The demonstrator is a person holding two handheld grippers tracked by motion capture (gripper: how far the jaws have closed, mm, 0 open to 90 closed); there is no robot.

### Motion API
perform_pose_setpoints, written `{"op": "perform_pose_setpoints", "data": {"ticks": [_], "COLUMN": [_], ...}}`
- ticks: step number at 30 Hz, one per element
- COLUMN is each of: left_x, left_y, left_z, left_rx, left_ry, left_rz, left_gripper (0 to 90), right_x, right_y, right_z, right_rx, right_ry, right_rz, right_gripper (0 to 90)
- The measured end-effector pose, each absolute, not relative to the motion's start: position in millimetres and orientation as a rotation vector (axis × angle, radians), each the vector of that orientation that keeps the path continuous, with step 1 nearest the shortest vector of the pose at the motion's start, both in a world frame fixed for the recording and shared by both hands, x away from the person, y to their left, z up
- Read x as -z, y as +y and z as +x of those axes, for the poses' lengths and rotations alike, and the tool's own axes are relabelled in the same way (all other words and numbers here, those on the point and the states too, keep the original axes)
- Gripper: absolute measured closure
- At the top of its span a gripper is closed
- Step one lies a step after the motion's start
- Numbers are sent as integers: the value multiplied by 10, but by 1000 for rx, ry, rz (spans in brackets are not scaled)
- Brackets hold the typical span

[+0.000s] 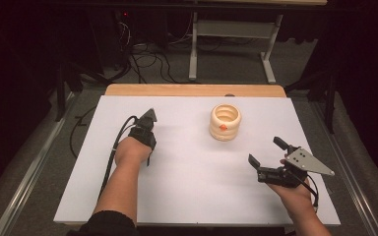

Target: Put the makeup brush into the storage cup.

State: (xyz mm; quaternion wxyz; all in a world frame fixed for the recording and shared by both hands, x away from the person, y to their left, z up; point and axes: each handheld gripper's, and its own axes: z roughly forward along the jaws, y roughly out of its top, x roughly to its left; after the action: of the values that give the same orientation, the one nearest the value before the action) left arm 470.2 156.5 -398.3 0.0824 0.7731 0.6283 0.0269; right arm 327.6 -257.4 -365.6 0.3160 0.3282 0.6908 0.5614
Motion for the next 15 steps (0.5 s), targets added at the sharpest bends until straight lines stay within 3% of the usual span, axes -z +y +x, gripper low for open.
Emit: {"op": "perform_pose_setpoints", "data": {"ticks": [15], "left_x": [3982], "left_y": [1590], "left_z": [4700], "left_rx": [-88], "left_ry": [1859], "left_rz": [2325], "left_gripper": [830], "right_x": [3655], "right_y": [-2575], "right_z": [3279], "right_rx": [-1478], "right_ry": [1817], "right_rz": [856], "right_gripper": [24]}}
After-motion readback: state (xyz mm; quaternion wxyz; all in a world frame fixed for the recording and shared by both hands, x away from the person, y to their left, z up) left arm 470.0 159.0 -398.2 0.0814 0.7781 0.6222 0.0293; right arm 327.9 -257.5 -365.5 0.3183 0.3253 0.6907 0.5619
